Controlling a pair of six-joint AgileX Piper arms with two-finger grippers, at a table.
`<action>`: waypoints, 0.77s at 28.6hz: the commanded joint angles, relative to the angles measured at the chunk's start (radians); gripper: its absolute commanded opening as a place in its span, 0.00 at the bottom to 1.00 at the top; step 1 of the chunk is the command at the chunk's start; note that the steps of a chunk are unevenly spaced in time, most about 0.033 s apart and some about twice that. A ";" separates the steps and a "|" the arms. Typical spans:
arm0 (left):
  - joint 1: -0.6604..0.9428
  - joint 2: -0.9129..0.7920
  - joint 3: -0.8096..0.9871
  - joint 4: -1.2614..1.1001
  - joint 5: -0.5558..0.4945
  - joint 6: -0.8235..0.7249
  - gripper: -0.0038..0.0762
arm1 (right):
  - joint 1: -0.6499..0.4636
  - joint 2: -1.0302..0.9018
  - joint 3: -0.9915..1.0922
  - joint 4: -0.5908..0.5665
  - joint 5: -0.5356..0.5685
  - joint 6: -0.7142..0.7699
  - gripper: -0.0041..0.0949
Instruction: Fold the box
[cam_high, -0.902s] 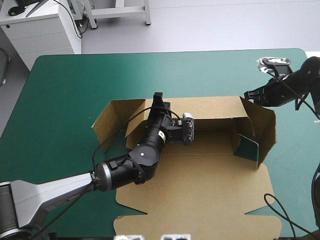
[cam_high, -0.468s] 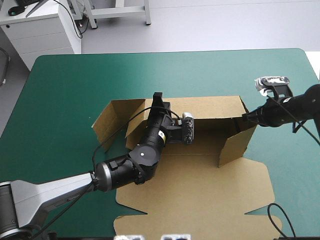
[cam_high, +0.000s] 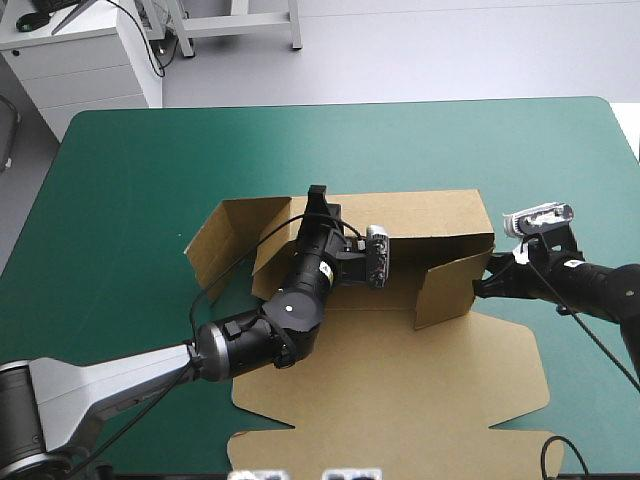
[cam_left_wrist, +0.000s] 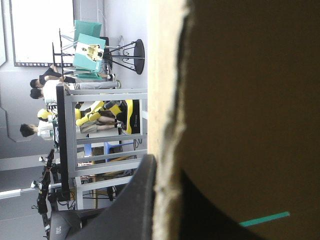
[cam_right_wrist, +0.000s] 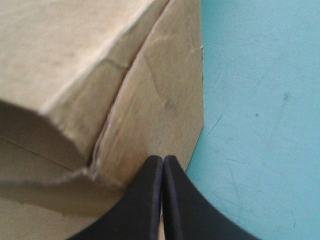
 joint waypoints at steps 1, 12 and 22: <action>-0.005 -0.004 -0.020 -0.041 0.022 -0.013 0.04 | 0.000 -0.027 -0.002 0.048 -0.019 -0.074 0.03; -0.005 0.008 -0.020 -0.037 0.053 -0.013 0.04 | 0.000 -0.027 -0.034 -0.037 0.024 -0.161 0.53; -0.005 0.008 -0.020 -0.037 0.057 -0.013 0.04 | 0.000 -0.027 -0.034 -0.005 0.049 -0.209 0.53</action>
